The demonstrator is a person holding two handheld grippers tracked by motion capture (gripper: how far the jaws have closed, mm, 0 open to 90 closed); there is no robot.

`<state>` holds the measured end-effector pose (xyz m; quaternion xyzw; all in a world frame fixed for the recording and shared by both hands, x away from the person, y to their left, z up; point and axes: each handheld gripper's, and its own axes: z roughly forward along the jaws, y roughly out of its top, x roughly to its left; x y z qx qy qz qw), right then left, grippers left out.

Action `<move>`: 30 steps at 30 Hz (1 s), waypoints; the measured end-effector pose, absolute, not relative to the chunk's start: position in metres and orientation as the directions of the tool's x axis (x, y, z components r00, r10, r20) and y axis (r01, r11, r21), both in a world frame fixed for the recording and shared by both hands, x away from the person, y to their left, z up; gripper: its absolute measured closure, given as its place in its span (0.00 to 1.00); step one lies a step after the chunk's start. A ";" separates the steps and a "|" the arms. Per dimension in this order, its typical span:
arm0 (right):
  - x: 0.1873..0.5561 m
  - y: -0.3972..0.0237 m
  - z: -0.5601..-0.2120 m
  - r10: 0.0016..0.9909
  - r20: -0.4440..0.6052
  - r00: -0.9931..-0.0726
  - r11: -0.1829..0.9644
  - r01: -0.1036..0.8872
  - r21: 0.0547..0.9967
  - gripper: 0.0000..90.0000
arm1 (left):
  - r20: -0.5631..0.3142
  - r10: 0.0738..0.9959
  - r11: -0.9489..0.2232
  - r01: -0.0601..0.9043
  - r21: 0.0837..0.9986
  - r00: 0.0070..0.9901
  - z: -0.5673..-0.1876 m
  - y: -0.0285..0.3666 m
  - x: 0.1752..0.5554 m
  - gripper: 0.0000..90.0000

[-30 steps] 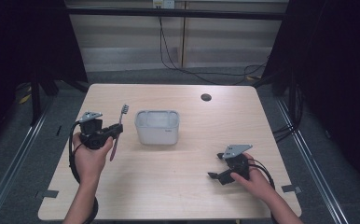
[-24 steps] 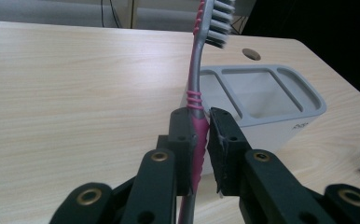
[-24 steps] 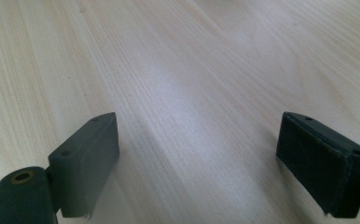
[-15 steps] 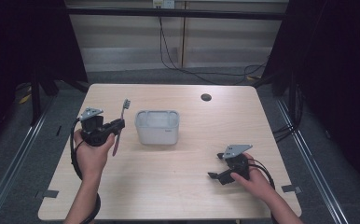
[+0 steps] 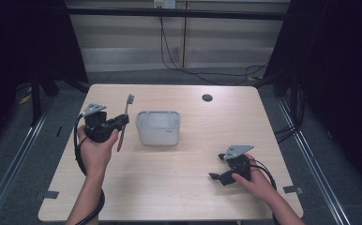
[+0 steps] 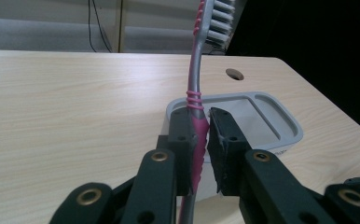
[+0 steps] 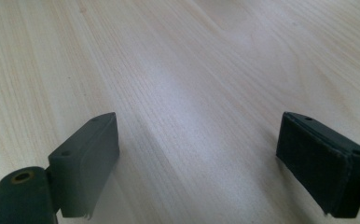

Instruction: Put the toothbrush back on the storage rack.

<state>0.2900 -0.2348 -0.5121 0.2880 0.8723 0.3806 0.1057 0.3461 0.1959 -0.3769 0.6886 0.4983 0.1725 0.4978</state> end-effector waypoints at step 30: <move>0.290 -0.235 -0.512 0.583 0.035 -0.812 0.544 0.422 0.725 0.14 | -0.256 0.841 0.002 0.469 0.883 0.477 -0.355 0.174 0.365 0.89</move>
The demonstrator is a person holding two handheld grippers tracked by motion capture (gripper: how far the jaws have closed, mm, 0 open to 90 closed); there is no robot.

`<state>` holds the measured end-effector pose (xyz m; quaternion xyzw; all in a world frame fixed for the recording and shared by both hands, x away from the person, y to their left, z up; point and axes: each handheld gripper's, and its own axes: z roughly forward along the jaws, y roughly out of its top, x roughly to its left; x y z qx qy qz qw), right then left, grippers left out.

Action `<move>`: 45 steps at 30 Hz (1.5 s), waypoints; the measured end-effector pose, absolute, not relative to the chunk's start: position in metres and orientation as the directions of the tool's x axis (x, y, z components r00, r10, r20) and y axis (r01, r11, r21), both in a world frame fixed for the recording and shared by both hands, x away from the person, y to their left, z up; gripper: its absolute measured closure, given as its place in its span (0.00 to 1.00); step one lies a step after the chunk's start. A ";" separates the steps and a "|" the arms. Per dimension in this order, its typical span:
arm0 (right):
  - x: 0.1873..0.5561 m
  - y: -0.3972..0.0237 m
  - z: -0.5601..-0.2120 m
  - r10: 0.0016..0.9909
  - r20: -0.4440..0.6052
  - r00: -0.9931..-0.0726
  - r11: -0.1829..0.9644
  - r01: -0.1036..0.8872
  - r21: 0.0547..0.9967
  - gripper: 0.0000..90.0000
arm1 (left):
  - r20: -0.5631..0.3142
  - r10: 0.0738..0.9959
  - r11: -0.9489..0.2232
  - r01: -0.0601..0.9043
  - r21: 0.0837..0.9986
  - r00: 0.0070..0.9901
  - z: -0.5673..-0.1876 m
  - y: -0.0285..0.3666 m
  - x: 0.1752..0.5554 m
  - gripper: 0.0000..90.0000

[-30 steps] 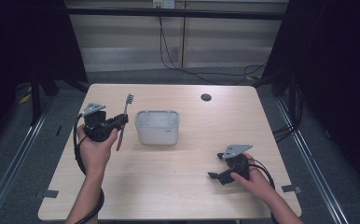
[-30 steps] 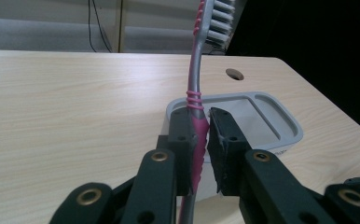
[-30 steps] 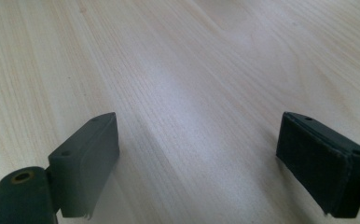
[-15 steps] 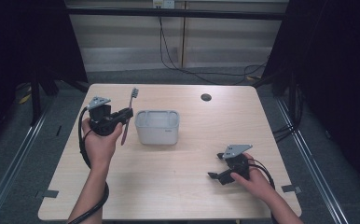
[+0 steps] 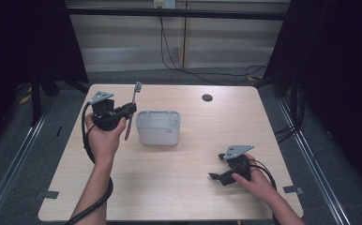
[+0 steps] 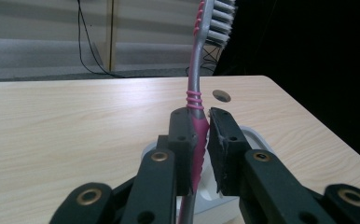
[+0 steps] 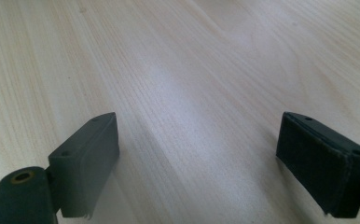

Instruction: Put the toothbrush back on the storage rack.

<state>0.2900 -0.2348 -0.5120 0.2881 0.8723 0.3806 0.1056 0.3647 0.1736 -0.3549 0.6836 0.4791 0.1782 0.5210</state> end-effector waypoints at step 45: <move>0.290 -0.235 -0.512 0.583 0.036 -0.811 0.544 0.423 0.725 0.14 | -0.243 0.838 0.024 0.412 0.911 0.488 -0.343 0.147 0.388 0.89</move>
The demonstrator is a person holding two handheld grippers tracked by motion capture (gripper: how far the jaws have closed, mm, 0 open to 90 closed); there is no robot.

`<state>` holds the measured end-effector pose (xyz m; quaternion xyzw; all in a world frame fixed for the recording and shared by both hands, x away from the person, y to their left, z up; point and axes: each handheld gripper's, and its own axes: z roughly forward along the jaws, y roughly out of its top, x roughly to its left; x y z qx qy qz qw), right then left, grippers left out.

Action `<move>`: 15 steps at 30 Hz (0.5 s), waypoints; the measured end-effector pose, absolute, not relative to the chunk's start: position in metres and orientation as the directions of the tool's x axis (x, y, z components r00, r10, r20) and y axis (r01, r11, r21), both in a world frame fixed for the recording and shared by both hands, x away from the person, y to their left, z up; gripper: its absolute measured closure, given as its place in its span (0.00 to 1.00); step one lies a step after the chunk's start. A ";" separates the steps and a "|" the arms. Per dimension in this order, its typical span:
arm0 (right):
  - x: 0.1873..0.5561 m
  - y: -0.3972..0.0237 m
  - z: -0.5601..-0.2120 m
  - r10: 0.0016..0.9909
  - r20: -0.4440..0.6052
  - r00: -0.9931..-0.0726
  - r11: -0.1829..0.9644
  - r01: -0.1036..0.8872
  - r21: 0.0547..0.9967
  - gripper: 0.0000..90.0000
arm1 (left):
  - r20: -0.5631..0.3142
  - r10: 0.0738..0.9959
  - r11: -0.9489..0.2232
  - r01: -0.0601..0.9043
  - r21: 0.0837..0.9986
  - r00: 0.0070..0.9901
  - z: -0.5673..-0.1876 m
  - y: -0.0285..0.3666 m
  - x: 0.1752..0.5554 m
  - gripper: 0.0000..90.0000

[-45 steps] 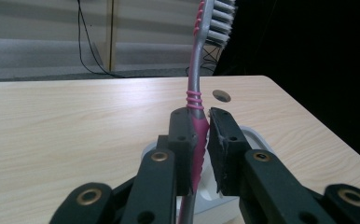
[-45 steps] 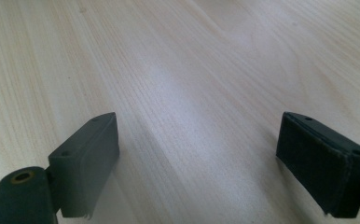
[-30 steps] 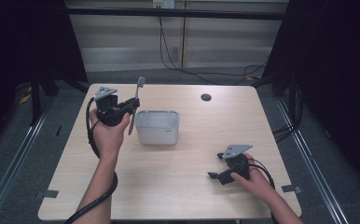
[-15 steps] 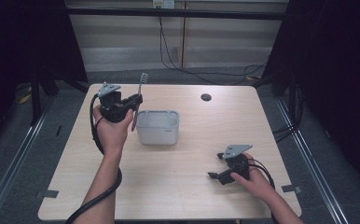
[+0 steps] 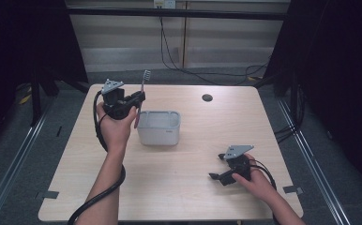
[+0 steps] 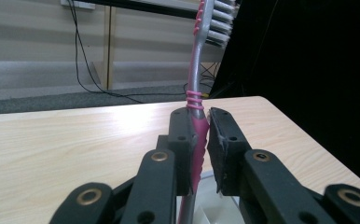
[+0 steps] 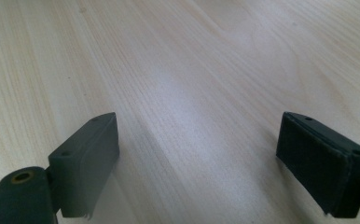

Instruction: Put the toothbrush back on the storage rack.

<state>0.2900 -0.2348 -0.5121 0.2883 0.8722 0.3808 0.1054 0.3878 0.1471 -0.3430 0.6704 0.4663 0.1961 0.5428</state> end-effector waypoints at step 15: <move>0.290 -0.235 -0.512 0.583 0.035 -0.812 0.544 0.422 0.725 0.14 | -0.244 0.836 0.027 0.408 0.912 0.491 -0.347 0.140 0.398 0.89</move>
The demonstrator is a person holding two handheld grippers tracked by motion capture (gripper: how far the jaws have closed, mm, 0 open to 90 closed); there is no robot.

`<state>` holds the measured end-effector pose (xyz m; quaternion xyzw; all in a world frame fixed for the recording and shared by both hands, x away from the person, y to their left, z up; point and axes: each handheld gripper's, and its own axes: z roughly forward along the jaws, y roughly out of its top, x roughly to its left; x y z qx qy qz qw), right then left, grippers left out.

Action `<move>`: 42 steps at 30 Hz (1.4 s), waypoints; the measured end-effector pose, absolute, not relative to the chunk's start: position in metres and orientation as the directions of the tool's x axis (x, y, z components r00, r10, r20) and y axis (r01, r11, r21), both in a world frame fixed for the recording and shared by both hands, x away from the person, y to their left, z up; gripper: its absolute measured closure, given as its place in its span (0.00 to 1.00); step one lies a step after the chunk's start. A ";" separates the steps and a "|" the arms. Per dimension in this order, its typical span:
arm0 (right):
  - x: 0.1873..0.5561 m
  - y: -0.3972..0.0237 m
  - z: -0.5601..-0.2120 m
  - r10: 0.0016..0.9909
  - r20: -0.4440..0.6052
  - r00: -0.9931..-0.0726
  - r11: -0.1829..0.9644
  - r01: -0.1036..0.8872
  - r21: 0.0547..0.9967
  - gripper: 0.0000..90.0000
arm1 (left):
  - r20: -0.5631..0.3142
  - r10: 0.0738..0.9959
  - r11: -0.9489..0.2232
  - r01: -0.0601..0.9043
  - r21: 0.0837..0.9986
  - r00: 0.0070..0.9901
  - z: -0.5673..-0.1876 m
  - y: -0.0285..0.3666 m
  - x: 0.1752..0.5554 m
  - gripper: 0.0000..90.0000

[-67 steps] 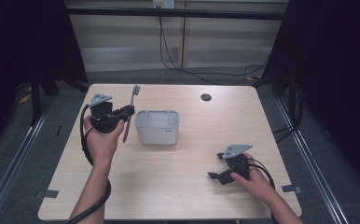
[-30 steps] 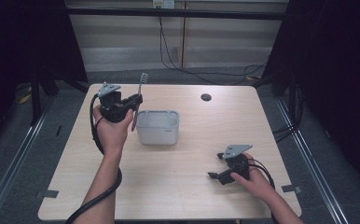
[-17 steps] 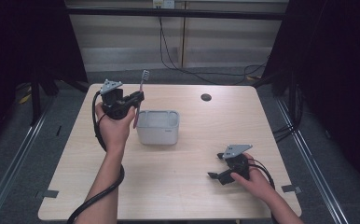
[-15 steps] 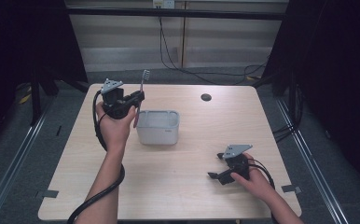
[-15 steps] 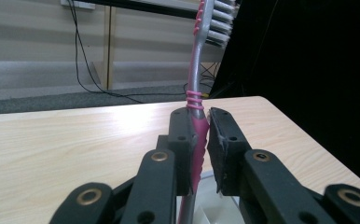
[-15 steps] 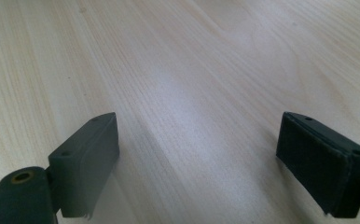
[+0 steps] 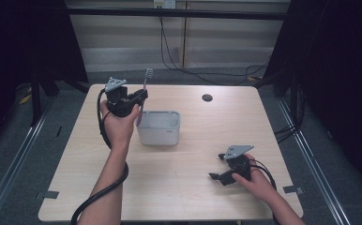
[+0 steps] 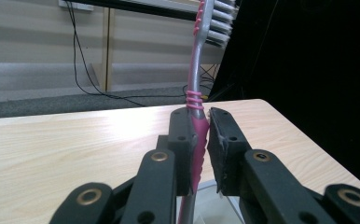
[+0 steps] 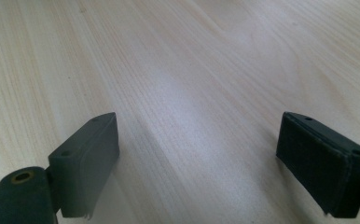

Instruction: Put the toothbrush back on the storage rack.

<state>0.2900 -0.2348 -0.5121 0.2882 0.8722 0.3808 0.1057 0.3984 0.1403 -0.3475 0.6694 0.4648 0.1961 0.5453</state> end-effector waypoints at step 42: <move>0.290 -0.235 -0.512 0.582 0.035 -0.812 0.544 0.422 0.725 0.14 | -0.258 0.851 0.049 0.420 0.906 0.458 -0.380 0.141 0.403 0.88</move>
